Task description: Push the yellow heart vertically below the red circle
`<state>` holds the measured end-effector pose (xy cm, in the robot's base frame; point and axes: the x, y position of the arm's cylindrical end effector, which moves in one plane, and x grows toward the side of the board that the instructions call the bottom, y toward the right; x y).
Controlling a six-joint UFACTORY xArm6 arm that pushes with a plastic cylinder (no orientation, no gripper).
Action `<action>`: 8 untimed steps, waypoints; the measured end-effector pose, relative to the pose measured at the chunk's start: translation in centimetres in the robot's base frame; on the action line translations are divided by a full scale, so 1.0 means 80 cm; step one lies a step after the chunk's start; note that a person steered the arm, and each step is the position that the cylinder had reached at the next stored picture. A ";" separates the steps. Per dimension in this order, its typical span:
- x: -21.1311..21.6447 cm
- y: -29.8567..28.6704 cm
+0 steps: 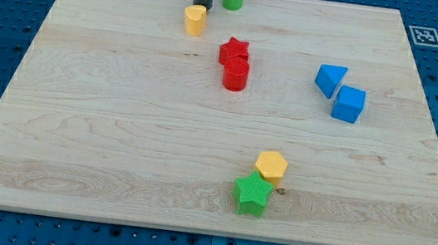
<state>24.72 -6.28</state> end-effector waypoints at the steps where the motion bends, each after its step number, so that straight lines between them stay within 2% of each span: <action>1: 0.019 -0.005; 3: 0.063 -0.002; 7: 0.229 -0.002; 8: 0.257 0.001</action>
